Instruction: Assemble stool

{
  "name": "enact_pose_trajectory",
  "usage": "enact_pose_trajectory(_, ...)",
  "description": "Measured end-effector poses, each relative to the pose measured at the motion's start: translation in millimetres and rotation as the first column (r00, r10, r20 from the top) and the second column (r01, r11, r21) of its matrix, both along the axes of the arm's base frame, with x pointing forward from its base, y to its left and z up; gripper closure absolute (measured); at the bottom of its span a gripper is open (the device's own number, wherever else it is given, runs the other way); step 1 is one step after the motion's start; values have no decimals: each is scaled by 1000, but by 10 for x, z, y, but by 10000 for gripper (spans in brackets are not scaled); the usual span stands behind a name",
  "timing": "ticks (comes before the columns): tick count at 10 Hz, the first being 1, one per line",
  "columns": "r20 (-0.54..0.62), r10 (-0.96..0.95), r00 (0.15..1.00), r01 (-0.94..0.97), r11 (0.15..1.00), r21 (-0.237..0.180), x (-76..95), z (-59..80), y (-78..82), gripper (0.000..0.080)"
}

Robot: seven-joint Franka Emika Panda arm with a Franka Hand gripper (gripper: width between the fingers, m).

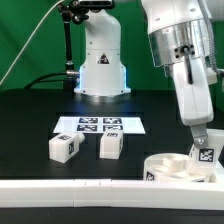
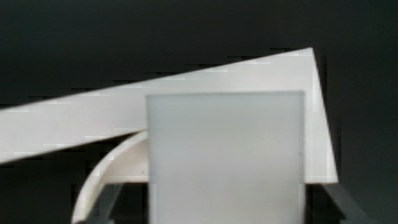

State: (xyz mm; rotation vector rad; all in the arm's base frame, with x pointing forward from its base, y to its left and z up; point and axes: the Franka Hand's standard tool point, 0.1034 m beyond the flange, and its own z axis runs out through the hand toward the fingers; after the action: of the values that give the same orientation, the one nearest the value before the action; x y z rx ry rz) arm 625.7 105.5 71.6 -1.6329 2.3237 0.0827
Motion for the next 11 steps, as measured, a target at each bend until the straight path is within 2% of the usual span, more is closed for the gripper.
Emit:
enact_pose_trajectory(4, -59, -235, 970, 238, 970, 50, -4, -4, 8, 459)
enact_pose_trajectory(8, -87, -375, 923, 382, 920, 89, -7, 9, -16, 459)
enact_pose_trajectory(9, -101, -408, 907, 417, 904, 94, -25, 28, -19, 459)
enact_pose_trajectory(11, -90, -418, 904, 425, 902, 77, -80, 18, 20, 459)
